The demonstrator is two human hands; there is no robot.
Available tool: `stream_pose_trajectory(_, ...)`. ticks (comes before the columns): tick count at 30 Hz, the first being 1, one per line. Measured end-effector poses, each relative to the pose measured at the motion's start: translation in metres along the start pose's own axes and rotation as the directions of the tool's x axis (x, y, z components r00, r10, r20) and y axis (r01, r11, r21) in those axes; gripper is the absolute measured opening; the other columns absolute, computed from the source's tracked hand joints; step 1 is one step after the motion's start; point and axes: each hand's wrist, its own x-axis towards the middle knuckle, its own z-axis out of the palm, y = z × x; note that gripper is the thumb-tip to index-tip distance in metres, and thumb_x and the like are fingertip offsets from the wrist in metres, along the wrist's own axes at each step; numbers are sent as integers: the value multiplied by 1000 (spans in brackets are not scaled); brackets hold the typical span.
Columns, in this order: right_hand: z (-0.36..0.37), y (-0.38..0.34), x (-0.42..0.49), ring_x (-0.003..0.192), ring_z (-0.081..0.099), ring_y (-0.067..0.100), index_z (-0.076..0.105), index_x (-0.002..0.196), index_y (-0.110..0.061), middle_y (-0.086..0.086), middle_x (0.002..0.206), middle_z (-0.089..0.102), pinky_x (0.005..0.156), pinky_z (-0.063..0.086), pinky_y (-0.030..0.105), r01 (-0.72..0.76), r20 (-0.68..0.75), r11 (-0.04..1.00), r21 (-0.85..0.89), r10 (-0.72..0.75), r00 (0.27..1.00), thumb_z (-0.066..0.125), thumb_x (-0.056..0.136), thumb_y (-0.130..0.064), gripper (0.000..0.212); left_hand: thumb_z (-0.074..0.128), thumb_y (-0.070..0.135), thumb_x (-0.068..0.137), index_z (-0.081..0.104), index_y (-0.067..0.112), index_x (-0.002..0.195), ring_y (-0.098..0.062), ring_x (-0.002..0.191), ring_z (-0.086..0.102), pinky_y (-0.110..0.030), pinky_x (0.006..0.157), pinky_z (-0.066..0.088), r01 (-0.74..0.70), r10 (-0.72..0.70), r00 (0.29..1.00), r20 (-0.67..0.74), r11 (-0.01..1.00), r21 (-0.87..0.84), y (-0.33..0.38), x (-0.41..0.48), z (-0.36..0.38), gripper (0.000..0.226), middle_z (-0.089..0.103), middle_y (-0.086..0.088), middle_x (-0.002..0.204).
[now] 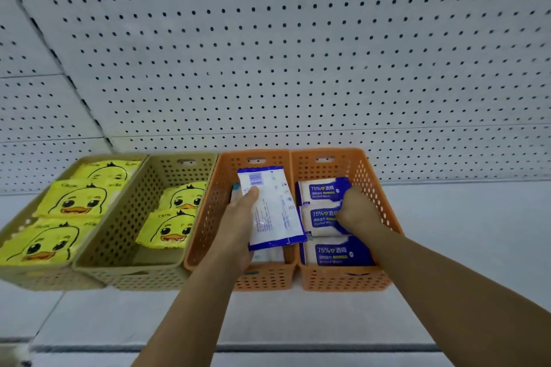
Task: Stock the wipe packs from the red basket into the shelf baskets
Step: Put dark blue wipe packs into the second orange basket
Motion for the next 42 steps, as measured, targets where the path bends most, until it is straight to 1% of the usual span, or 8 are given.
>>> stream_pose_trajectory(5,-12,-14,-19,122,43,28,30,137,-10,15,135,38,93,43,32,293,-142,896,-333,-355,924,70,78,-10,71,53,32,99,57,22,119,-26,93,72,-45,77,60,53,-51,998,33,997,-55,5,1,7,23,73,-6,106)
stream_pose_trajectory(11,-39,-37,-68,136,12,-2,8,147,-45,-26,152,-4,83,52,20,725,197,677,124,-733,651,75,76,-13,103,45,26,103,55,14,122,-29,96,69,-42,73,58,26,-22,998,58,997,-79,13,2,21,25,69,-14,113)
stream_pose_trajectory(14,-34,-36,-74,134,25,0,26,145,-43,-17,155,14,89,52,27,757,89,646,99,-763,640,71,80,-9,87,44,30,102,56,12,127,-28,96,70,-40,76,59,0,8,994,109,997,-75,11,1,29,33,70,-15,112)
stream_pose_trajectory(18,-50,-37,-84,82,68,14,63,103,-29,-5,95,70,70,55,34,565,-159,724,397,-552,819,55,95,-29,11,37,50,100,54,16,133,-17,110,63,-32,89,51,-72,77,981,179,997,-34,9,1,31,50,66,-3,121)
stream_pose_trajectory(24,-66,-28,-84,75,73,21,64,91,-20,6,89,75,68,59,33,108,61,641,760,-237,970,65,88,-31,12,52,29,99,59,14,120,-9,70,72,-20,52,53,-133,105,980,169,977,165,4,9,24,27,75,-5,93)
stream_pose_trajectory(33,-75,-6,-70,76,68,19,62,77,-14,4,81,69,70,57,38,172,-102,948,269,-149,984,73,80,-18,12,59,19,95,49,23,136,7,99,57,-6,64,50,-457,246,879,407,676,578,-19,7,15,42,53,9,126)
stream_pose_trajectory(36,-63,-1,-63,86,67,21,63,84,-16,4,91,68,77,56,39,82,97,990,115,-93,991,75,78,-17,14,63,22,93,32,29,147,5,122,35,-17,91,48,-528,197,838,508,523,669,-26,3,10,63,30,14,147)
stream_pose_trajectory(42,-24,3,-56,105,61,23,50,112,-11,2,110,58,81,53,34,-156,259,982,102,125,958,76,78,-16,44,63,30,91,21,32,152,8,122,26,-16,88,46,-531,134,830,542,488,692,-25,1,5,74,22,14,156)
